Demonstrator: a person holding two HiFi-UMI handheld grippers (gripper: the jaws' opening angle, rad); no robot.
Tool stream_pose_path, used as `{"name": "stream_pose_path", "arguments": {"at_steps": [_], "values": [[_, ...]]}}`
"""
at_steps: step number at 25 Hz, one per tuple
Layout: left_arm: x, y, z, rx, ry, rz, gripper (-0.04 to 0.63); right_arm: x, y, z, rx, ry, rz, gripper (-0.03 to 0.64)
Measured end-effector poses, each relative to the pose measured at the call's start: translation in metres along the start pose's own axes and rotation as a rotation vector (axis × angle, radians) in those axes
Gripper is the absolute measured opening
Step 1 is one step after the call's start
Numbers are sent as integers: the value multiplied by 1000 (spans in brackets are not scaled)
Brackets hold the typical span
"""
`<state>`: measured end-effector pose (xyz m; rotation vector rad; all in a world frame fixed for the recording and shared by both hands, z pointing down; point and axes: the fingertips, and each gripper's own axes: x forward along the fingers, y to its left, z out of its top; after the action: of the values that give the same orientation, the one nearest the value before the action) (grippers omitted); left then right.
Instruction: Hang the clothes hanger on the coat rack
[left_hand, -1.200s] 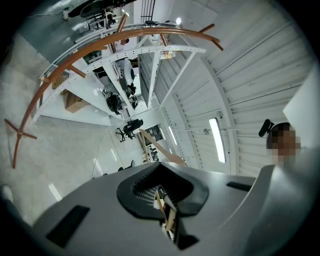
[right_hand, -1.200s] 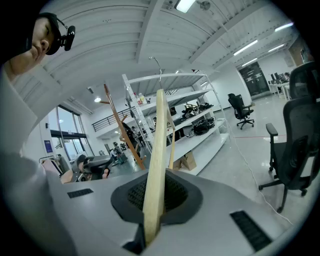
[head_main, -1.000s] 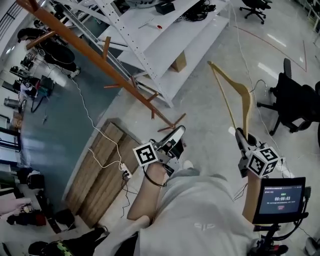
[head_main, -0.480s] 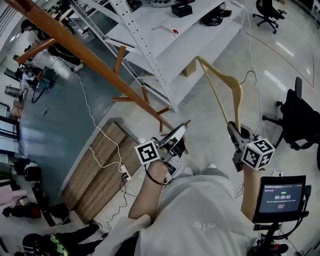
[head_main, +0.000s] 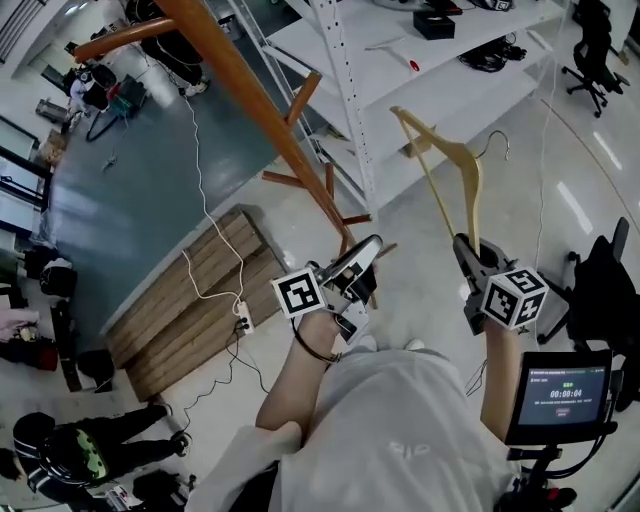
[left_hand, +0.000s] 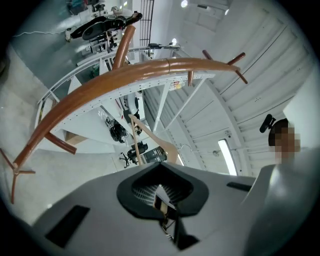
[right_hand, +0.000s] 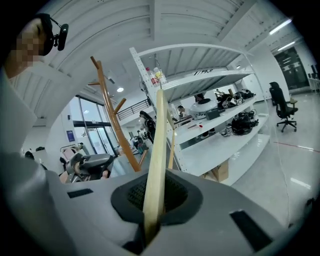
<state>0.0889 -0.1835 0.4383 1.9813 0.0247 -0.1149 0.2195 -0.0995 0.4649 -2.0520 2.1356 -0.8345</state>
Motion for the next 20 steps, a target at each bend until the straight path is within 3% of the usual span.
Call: {"name": "stream_pose_path", "arguments": {"at_steps": [11,20], "values": [[-26,-12,81,70,-215,54,6,103,42,69,-149,83,167,6],[-61,-18,103,54,-316,95,6,149,85,87,-258,157,218,6]]}}
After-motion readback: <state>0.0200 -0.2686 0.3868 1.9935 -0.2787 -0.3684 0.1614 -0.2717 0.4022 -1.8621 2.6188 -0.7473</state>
